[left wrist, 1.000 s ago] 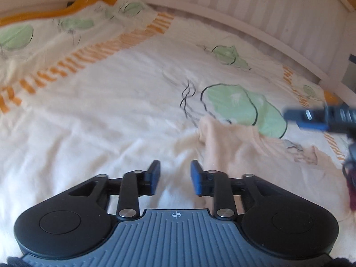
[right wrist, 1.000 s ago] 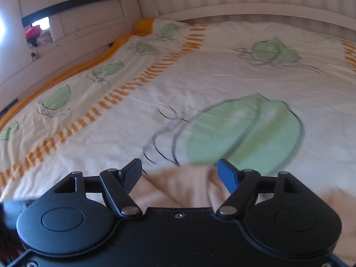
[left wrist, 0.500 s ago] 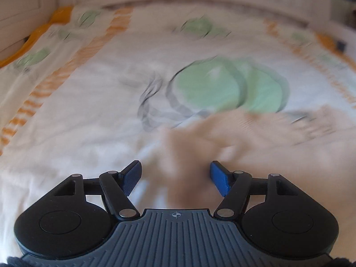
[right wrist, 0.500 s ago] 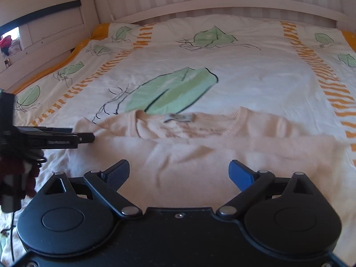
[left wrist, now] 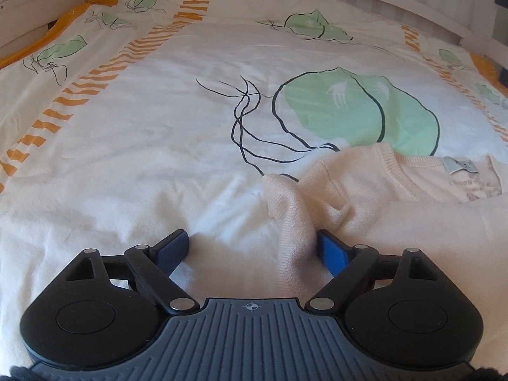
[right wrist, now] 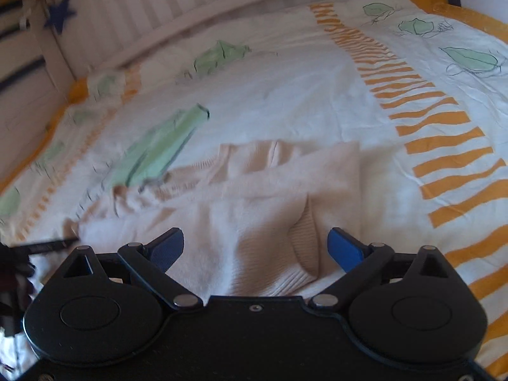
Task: Fold small clothes
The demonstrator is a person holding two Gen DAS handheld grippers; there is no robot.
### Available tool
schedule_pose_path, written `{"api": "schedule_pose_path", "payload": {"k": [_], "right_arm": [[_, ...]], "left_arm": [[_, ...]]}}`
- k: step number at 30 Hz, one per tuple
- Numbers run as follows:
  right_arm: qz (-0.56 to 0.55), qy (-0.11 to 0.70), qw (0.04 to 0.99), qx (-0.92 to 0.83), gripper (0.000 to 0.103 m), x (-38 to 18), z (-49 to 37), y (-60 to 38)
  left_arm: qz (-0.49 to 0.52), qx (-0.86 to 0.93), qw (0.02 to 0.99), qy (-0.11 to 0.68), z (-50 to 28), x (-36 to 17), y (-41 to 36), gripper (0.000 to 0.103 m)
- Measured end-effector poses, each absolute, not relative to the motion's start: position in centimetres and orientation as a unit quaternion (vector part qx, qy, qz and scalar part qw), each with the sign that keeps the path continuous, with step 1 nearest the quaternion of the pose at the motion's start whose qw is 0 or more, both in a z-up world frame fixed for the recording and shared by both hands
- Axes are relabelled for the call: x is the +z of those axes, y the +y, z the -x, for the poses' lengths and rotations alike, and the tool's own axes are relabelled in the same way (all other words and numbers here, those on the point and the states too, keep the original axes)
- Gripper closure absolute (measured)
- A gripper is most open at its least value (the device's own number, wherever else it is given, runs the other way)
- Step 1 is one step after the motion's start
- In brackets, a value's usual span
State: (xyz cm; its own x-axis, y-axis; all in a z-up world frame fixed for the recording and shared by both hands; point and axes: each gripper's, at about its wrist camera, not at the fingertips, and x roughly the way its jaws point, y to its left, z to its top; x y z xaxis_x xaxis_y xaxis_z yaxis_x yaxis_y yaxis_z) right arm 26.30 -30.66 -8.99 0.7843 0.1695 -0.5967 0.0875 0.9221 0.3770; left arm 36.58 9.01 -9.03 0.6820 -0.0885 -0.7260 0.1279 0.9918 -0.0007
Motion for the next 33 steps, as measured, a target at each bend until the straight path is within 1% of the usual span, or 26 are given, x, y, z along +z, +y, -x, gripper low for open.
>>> {"api": "schedule_pose_path", "payload": {"k": [2, 3, 4, 5, 8, 12, 14, 16, 17, 18, 21, 24, 30, 32, 33], "right_arm": [[-0.191, 0.323, 0.927, 0.031, 0.006, -8.8, -25.5, -31.1], [-0.187, 0.324, 0.927, 0.041, 0.013, -8.8, -25.3, -31.2], [-0.183, 0.325, 0.926, 0.054, 0.023, -8.8, -25.1, -31.1], [-0.178, 0.325, 0.927, 0.065, 0.026, -8.7, -24.9, -31.0], [-0.169, 0.319, 0.929, 0.083, 0.029, -8.7, -24.8, -30.8], [-0.171, 0.330, 0.925, 0.076, 0.029, -9.3, -25.2, -31.1], [-0.190, 0.331, 0.921, 0.079, 0.035, -9.5, -25.1, -31.8], [-0.206, 0.331, 0.916, 0.091, 0.064, -9.5, -25.1, -32.4], [-0.210, 0.334, 0.914, 0.094, 0.071, -9.5, -25.1, -32.6], [-0.212, 0.336, 0.913, 0.096, 0.076, -9.5, -25.0, -32.8], [-0.219, 0.343, 0.908, 0.100, 0.076, -9.4, -24.1, -33.4], [-0.209, 0.348, 0.909, 0.099, 0.072, -9.2, -23.3, -33.7], [-0.189, 0.319, 0.926, 0.076, 0.068, -8.4, -23.5, -33.3], [-0.178, 0.311, 0.930, 0.078, 0.062, -8.1, -24.0, -32.6], [-0.175, 0.311, 0.931, 0.082, 0.052, -8.2, -24.3, -32.3]], "left_arm": [[-0.021, -0.056, 0.917, 0.395, -36.5, -8.6, 9.0, 0.016], [-0.019, -0.055, 0.917, 0.394, -36.3, -8.3, 8.9, 0.017], [-0.017, -0.053, 0.919, 0.390, -35.9, -7.9, 8.9, 0.017], [-0.017, -0.053, 0.922, 0.383, -35.4, -7.3, 8.8, 0.018], [-0.026, -0.063, 0.934, 0.352, -33.1, -5.6, 8.0, 0.018], [-0.037, -0.092, 0.936, 0.338, -30.7, -4.4, 6.5, 0.018], [-0.042, -0.115, 0.932, 0.342, -30.0, -4.6, 5.5, 0.018], [-0.050, -0.126, 0.924, 0.357, -30.0, -5.5, 4.7, 0.018], [-0.055, -0.126, 0.921, 0.365, -30.2, -6.2, 4.5, 0.018], [-0.057, -0.125, 0.917, 0.376, -30.5, -6.9, 4.3, 0.018], [-0.039, -0.116, 0.909, 0.399, -31.0, -8.6, 4.5, 0.017], [-0.030, -0.116, 0.910, 0.398, -30.8, -8.8, 4.7, 0.016], [-0.035, -0.117, 0.907, 0.402, -30.7, -8.8, 4.8, 0.016], [-0.036, -0.117, 0.907, 0.403, -30.7, -8.8, 4.8, 0.016], [-0.036, -0.116, 0.907, 0.404, -30.8, -8.8, 4.7, 0.016]]}}
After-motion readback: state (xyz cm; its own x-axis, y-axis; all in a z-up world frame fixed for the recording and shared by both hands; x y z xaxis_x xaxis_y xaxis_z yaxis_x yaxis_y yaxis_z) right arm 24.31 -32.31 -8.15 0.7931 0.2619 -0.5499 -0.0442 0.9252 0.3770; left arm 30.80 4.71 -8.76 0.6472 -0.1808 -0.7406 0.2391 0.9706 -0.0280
